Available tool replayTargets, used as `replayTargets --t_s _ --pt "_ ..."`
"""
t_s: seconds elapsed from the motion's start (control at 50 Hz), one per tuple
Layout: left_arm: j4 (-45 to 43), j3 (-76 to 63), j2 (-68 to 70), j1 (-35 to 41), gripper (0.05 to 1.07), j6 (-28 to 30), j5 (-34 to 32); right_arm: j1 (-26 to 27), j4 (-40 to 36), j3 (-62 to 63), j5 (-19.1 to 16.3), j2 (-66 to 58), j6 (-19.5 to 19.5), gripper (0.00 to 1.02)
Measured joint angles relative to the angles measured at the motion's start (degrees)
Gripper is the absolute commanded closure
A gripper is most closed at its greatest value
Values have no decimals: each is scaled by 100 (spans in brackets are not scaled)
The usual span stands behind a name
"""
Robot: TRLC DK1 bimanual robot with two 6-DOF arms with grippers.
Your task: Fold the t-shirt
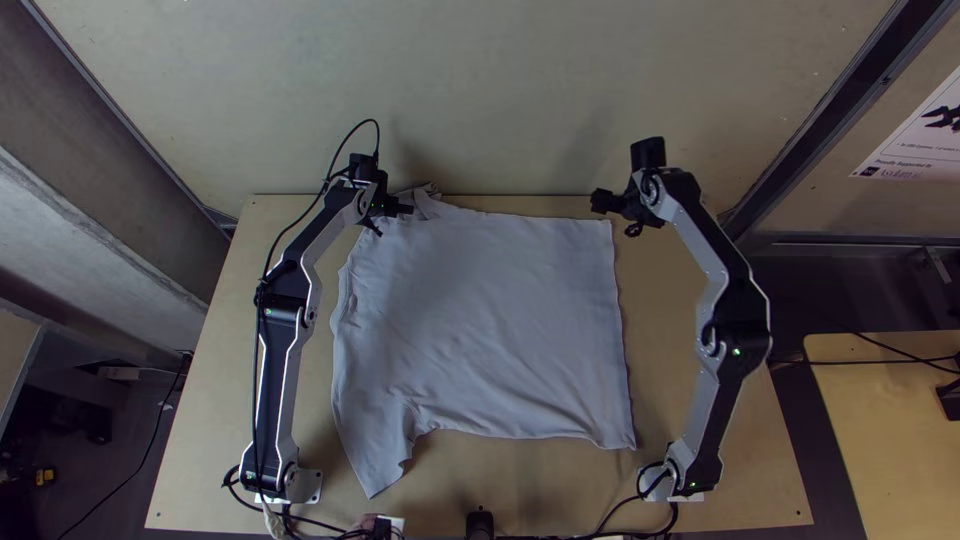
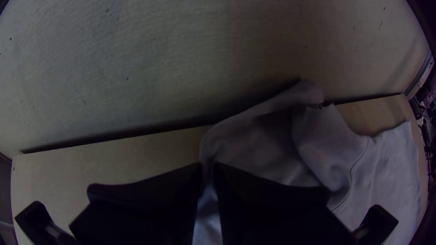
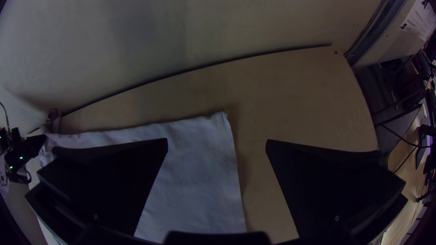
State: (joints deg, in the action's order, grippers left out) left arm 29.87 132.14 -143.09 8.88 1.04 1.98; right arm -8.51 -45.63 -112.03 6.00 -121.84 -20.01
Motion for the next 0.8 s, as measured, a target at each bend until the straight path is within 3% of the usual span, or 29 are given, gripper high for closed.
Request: replayTargets --t_s 0.44,0.56,0.68,0.8 --pt "203 0 79 -162 105 -107 -2 46 -511 -1871 0 -1775 -319 14" --pt "223 0 96 -223 105 -107 -2 52 -549 -1928 0 -2009 -389 33" --pt "258 0 98 -247 105 -107 -2 83 -529 -1969 0 -2151 -404 36" --pt "267 0 103 -260 105 -105 -2 120 -479 -2050 2 -2229 -402 68"
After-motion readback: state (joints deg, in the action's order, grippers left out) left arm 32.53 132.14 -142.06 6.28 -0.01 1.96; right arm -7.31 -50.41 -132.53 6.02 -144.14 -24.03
